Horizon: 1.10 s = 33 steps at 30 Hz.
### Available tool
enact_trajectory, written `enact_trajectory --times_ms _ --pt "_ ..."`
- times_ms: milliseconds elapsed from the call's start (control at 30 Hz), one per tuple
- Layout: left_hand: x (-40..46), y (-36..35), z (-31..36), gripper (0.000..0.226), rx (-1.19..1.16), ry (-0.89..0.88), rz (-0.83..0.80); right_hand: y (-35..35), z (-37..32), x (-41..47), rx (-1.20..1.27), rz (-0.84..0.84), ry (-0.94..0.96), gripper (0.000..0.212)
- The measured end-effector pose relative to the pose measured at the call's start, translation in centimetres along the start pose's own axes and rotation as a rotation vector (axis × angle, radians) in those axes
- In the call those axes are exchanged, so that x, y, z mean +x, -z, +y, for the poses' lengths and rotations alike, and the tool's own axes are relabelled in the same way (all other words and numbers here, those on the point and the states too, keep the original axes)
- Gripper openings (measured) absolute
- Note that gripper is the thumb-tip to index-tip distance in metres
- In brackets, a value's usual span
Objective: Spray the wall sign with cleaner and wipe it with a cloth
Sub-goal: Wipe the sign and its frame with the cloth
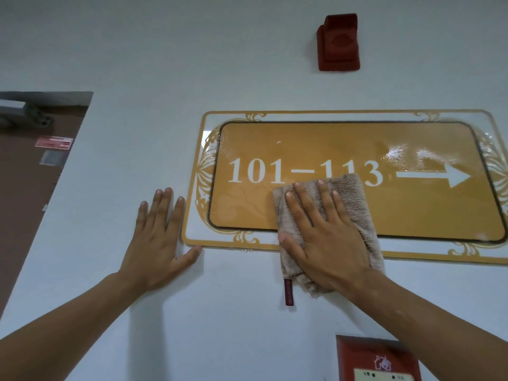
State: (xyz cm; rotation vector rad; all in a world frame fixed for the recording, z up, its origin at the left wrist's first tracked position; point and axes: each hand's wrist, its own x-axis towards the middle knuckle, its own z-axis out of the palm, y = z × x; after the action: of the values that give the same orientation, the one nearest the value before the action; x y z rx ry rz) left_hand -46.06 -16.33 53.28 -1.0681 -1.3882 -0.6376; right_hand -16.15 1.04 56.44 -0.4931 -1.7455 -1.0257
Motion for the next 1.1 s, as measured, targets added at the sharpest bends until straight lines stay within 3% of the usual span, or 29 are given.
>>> enact_trajectory --times_ms 767,933,1100 --pt "0.8 0.2 -0.8 0.098 0.031 -0.075 0.004 -0.4 -10.4 5.1 0.091 0.009 0.063 0.075" --pt "0.6 0.5 -1.2 0.077 -0.179 -0.059 0.037 -0.5 -13.8 6.7 0.100 0.016 0.060 0.075" --pt "0.9 0.7 -1.2 0.068 -0.423 0.049 0.168 -0.4 -14.2 6.8 0.087 0.025 0.054 0.075"
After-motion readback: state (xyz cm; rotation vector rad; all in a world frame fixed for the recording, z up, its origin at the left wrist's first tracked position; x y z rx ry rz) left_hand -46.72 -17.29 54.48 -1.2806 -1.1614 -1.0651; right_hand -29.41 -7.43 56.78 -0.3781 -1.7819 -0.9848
